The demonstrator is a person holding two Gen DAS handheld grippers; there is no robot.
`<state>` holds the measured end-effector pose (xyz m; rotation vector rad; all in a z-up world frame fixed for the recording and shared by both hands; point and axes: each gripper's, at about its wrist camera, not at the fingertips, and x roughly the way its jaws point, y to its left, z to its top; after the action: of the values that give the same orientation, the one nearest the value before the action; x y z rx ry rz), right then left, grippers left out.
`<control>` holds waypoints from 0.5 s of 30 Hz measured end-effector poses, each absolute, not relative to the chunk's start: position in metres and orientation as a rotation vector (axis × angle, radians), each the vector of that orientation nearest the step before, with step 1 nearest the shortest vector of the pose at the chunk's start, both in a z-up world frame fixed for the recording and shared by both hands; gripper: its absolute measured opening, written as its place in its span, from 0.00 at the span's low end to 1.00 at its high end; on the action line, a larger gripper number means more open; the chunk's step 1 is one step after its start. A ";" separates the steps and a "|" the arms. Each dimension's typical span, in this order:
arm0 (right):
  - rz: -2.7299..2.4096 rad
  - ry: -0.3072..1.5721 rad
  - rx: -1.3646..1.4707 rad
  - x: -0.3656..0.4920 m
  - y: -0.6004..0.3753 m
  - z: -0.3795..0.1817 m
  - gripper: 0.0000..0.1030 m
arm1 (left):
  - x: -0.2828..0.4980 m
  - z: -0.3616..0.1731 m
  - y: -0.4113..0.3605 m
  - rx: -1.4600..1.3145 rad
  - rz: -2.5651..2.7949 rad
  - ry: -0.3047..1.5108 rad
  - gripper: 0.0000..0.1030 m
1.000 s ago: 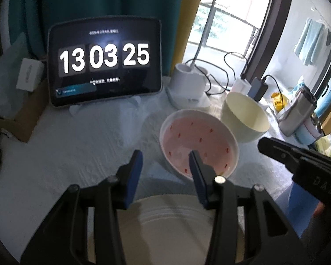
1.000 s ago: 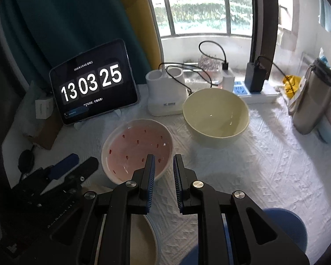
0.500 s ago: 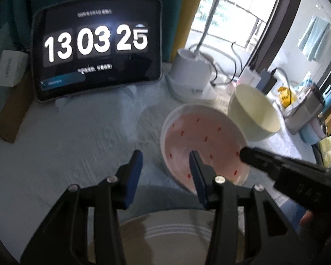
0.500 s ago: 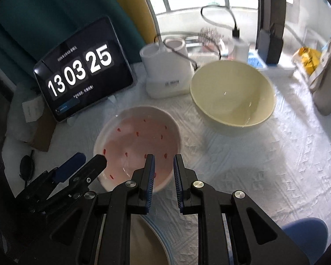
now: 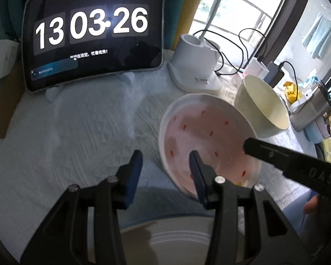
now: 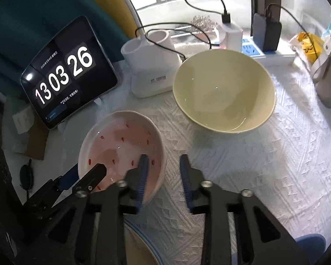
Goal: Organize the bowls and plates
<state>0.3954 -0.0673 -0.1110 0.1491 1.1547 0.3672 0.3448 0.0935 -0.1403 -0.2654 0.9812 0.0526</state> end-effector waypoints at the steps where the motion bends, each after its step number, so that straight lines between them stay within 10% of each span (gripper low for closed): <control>1: 0.374 1.164 0.146 0.396 -0.066 -0.113 0.34 | 0.346 -0.142 0.093 -0.268 0.053 0.984 0.44; 15: 0.449 1.246 0.150 0.401 -0.050 -0.135 0.33 | 0.351 -0.152 0.087 -0.263 0.002 1.006 0.44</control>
<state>0.4014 -0.0499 -0.1353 0.1504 1.2456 0.4486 0.3507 0.0874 -0.1519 -0.2627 1.0059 0.0019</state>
